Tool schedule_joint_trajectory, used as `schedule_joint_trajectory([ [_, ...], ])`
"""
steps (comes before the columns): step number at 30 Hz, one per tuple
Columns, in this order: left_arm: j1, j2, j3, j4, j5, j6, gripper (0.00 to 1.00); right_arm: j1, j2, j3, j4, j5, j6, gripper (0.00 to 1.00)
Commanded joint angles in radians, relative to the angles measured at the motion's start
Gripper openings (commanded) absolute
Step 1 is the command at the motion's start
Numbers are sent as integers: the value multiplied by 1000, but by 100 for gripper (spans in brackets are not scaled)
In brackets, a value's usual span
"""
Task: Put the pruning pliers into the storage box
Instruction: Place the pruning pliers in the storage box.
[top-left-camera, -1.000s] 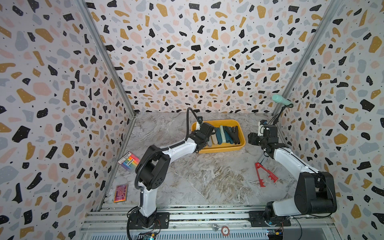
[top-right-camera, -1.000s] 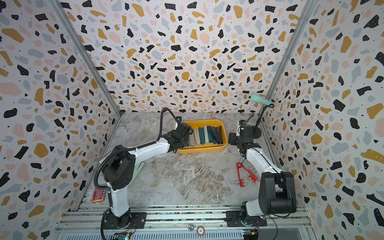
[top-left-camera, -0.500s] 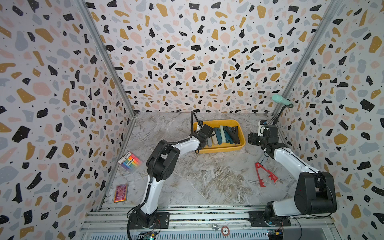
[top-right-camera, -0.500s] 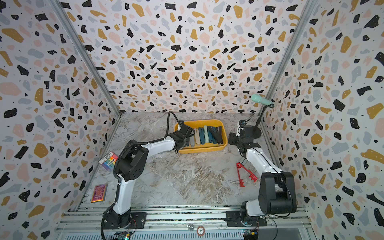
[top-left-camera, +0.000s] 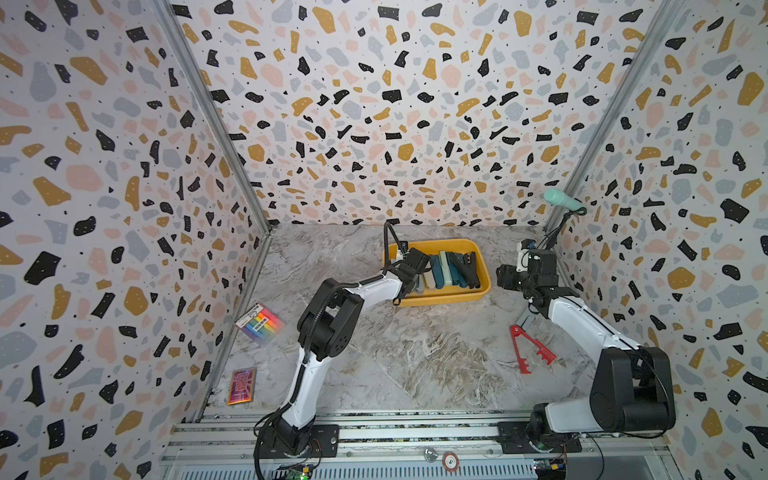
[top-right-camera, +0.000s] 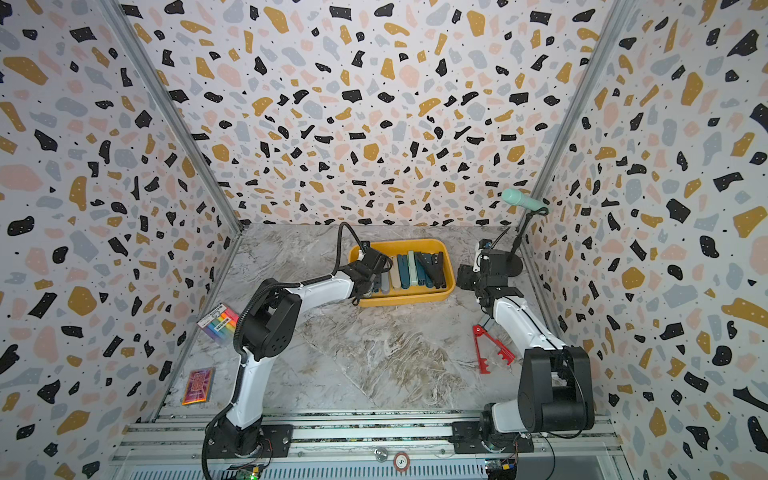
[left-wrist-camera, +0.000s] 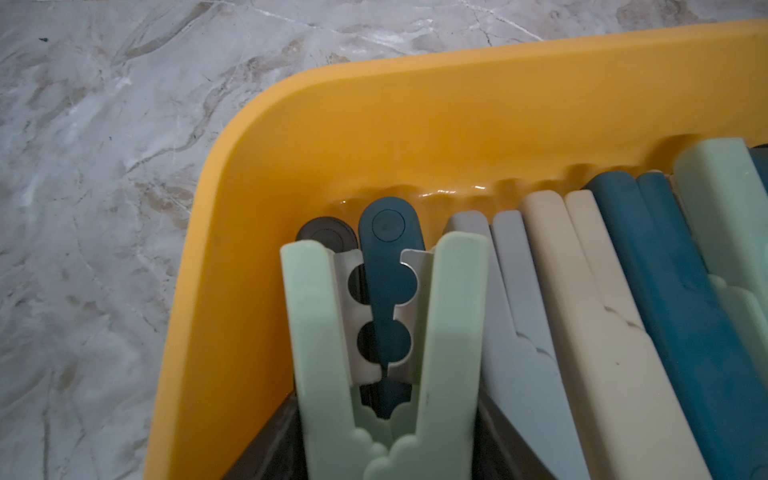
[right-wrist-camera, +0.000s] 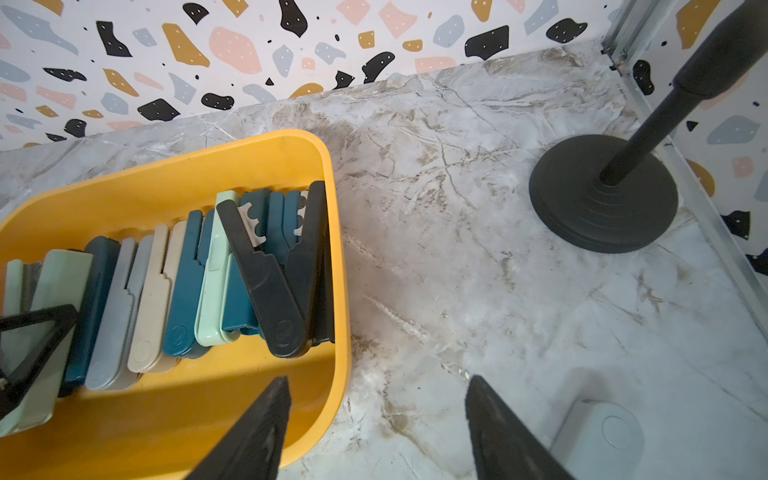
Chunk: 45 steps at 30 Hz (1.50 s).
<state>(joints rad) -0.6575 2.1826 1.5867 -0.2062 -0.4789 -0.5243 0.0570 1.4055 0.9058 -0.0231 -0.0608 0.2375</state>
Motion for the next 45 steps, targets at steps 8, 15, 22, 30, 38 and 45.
schedule_joint_trajectory([
  [8, 9, -43, 4, 18, -14, -8, 60, -2, -24, 5, -11, -2, -1, 69],
  [15, 22, -15, 6, 26, 22, -17, 59, -9, -35, 5, -17, 8, -6, 69],
  [22, 25, -48, -3, 28, 12, -19, 62, -13, -38, 9, -17, 3, -6, 69],
  [30, 24, -139, -42, 45, -26, -17, 68, -18, -39, 8, -22, 9, -13, 69],
  [38, 21, -211, -72, 67, -31, -11, 69, -40, -76, -39, -58, 51, 14, 70],
  [45, 21, -381, -240, 90, -120, -1, 89, -57, -106, -71, -50, 29, 23, 70],
])
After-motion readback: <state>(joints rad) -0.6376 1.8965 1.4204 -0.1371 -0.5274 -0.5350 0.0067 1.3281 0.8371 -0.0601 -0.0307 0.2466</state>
